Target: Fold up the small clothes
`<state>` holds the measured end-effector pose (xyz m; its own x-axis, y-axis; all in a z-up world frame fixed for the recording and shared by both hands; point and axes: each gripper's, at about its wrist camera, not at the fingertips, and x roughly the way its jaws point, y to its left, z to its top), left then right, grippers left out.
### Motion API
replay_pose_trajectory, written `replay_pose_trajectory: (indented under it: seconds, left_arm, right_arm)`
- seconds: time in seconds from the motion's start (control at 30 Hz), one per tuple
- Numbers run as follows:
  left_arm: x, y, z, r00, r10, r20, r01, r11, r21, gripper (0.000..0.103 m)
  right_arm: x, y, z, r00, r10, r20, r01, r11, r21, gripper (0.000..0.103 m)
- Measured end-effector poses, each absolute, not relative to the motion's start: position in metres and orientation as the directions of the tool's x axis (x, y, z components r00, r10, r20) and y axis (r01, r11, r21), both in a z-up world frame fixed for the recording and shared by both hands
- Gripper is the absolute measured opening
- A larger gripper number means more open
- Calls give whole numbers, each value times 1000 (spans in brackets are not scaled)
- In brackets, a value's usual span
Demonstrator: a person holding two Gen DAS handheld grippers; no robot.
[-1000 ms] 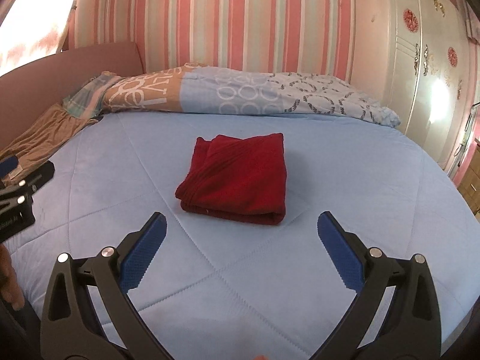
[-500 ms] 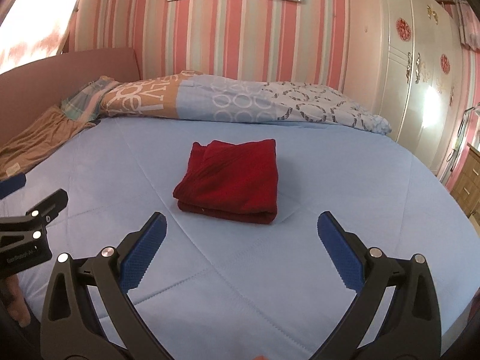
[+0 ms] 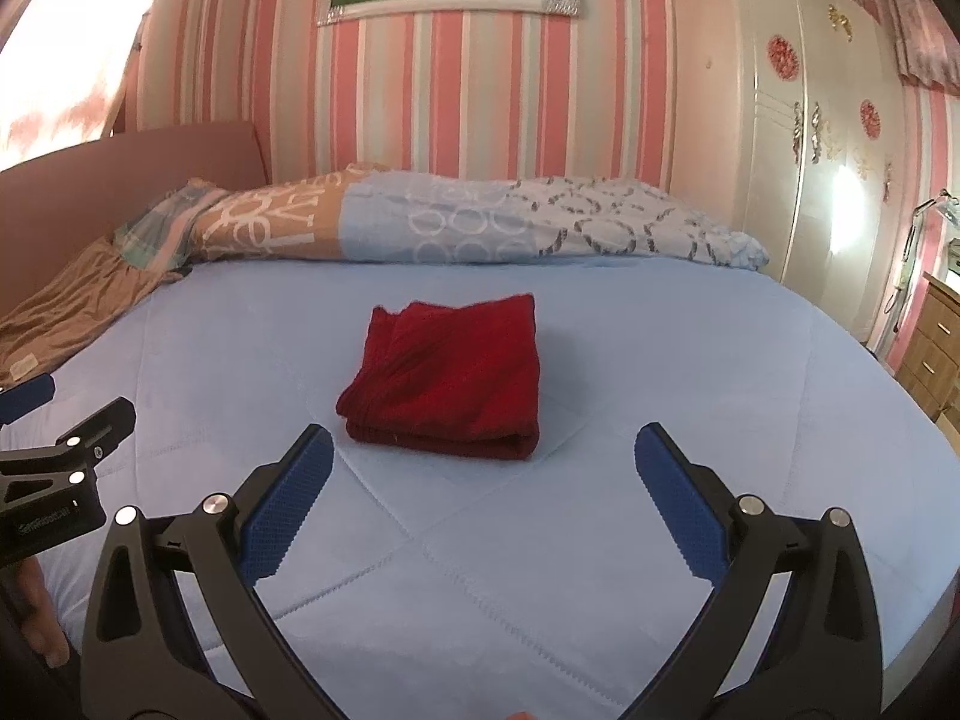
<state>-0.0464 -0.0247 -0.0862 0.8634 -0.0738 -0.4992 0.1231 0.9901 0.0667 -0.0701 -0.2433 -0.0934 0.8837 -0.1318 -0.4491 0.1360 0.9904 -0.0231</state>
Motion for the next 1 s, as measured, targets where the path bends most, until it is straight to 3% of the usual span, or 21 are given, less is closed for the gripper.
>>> replay_pose_trajectory:
  seconds: [1.0]
  left_arm:
    - [-44, -28, -86, 863, -75, -500, 122, 991, 62, 101]
  right_arm:
    - [-72, -243, -95, 894, -145, -424, 146, 989, -31, 100]
